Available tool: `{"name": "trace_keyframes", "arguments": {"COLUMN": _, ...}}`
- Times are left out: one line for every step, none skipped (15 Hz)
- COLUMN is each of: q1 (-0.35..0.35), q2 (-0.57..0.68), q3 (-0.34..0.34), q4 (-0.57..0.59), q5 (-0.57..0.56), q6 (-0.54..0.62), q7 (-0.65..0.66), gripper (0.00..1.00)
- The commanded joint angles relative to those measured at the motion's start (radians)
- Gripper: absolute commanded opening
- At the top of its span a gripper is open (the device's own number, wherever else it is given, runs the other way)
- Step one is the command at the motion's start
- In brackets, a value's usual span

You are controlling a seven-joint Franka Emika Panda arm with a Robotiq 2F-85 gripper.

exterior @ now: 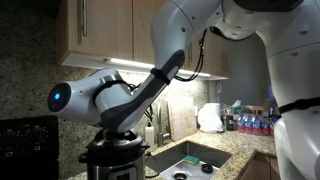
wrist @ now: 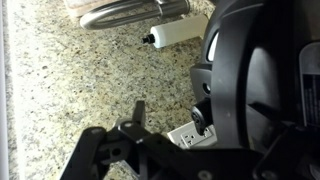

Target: Remove the lid from the top of the electric cooker

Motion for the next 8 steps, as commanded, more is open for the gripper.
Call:
{"name": "trace_keyframes", "arguments": {"q1": -0.016, "q2": 0.013, "q3": -0.021, "q4": 0.004, "q5": -0.048, "q6": -0.029, "q7": 0.017, "gripper": 0.96}}
{"name": "trace_keyframes", "arguments": {"q1": -0.024, "q2": 0.019, "q3": -0.028, "q4": 0.01, "q5": -0.037, "q6": -0.019, "q7": 0.005, "gripper": 0.73}}
{"name": "trace_keyframes", "arguments": {"q1": -0.03, "q2": 0.023, "q3": -0.036, "q4": 0.014, "q5": -0.028, "q6": -0.014, "q7": -0.003, "gripper": 0.71}}
{"name": "trace_keyframes", "arguments": {"q1": -0.036, "q2": 0.027, "q3": -0.041, "q4": 0.019, "q5": -0.016, "q6": 0.003, "q7": -0.017, "gripper": 0.69}}
{"name": "trace_keyframes", "arguments": {"q1": -0.038, "q2": 0.029, "q3": -0.043, "q4": 0.024, "q5": -0.004, "q6": 0.021, "q7": -0.03, "gripper": 0.63}}
{"name": "trace_keyframes", "arguments": {"q1": -0.039, "q2": 0.03, "q3": -0.043, "q4": 0.025, "q5": 0.014, "q6": 0.041, "q7": -0.043, "gripper": 0.57}}
{"name": "trace_keyframes", "arguments": {"q1": -0.041, "q2": 0.031, "q3": -0.043, "q4": 0.024, "q5": 0.032, "q6": 0.07, "q7": -0.058, "gripper": 0.5}}
{"name": "trace_keyframes", "arguments": {"q1": -0.041, "q2": 0.034, "q3": -0.044, "q4": 0.024, "q5": 0.044, "q6": 0.086, "q7": -0.069, "gripper": 0.44}}
